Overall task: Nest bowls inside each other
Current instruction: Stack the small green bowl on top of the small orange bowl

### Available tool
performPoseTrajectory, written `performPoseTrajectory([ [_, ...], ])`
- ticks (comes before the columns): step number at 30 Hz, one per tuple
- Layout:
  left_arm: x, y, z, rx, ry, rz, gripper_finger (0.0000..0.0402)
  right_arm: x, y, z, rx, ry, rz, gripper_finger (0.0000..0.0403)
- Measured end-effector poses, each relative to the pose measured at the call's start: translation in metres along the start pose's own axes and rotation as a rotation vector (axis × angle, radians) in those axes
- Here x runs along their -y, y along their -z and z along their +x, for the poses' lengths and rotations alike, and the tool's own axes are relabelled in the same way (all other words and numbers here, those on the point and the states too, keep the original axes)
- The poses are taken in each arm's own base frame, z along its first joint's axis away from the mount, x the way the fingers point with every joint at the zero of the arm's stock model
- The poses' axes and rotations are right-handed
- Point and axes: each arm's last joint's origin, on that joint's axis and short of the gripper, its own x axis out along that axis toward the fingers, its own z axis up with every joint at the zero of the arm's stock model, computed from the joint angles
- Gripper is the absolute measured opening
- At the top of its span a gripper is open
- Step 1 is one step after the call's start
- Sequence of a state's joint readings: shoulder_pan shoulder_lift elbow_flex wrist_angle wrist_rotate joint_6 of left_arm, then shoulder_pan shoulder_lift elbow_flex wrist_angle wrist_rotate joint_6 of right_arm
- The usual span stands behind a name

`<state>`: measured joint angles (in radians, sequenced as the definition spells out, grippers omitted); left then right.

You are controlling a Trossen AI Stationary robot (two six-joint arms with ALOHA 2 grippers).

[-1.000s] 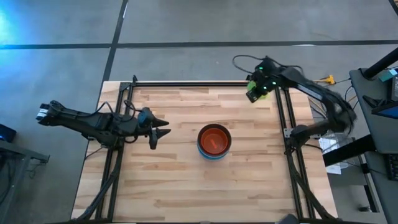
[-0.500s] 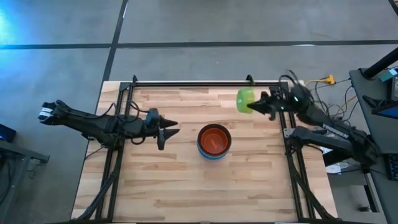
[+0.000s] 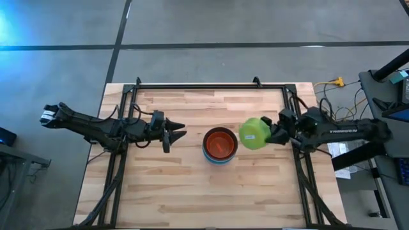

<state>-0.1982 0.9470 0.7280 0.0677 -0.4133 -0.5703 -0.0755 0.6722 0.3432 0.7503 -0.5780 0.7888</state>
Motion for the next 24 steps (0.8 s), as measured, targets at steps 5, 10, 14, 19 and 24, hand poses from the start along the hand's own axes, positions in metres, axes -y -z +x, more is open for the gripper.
performPoseTrajectory([
  [5,0.0,0.0,-0.001,-0.009,0.008,0.033,0.0173,-0.011,-0.013,0.048,-0.057,0.117,-0.18,0.0009],
  [10,0.002,0.0,-0.003,-0.049,0.078,0.035,0.0173,0.0,-0.025,0.099,-0.29,0.288,-0.236,0.0009],
  [14,0.001,0.002,-0.009,-0.127,0.137,0.035,0.0173,0.003,-0.029,0.144,-0.434,0.268,-0.338,0.0009],
  [19,-0.001,0.007,-0.026,-0.235,0.145,0.021,0.0173,0.006,-0.025,0.192,-0.616,0.248,-0.384,0.0009],
  [24,-0.006,0.011,-0.046,-0.293,0.149,0.046,0.0173,0.009,-0.009,0.219,-0.9,0.366,-0.479,0.0009],
])
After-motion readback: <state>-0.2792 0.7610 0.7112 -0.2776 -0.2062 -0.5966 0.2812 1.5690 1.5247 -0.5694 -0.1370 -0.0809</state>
